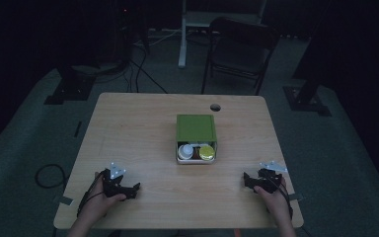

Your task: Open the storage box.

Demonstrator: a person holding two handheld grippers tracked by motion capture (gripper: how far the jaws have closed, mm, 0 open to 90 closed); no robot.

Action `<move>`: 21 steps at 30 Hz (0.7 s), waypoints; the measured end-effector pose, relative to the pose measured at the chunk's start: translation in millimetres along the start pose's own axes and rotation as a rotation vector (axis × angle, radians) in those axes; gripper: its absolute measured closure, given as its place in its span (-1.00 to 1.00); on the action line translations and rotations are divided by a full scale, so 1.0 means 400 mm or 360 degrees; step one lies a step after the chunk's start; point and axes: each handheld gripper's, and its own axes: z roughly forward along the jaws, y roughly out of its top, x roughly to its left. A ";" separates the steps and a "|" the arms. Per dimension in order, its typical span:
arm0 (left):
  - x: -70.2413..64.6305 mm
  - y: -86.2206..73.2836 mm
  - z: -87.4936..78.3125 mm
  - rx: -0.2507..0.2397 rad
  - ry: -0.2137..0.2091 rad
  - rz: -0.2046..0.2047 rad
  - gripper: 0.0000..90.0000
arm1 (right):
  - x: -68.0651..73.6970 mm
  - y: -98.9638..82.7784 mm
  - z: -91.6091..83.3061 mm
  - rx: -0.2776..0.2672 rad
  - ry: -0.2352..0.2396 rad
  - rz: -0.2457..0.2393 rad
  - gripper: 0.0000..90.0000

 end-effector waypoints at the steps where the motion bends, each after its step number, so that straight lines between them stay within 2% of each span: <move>1: 0.000 0.000 0.000 0.0001 0.0000 0.0001 -1.00 | -0.001 0.000 0.000 -0.0003 0.0003 0.0017 -0.76; 5: 0.000 0.000 0.000 0.0001 0.0001 0.0001 -1.00 | 0.006 0.001 0.002 0.0005 -0.0026 0.0016 -0.76; 17: 0.000 0.000 0.000 0.0001 0.0001 0.0001 -1.00 | 0.010 0.002 0.002 0.0002 -0.0037 0.0017 -0.76; 21: 0.000 0.000 0.000 0.0001 0.0000 0.0000 -1.00 | 0.017 0.000 0.000 0.0001 -0.0002 -0.0022 -0.75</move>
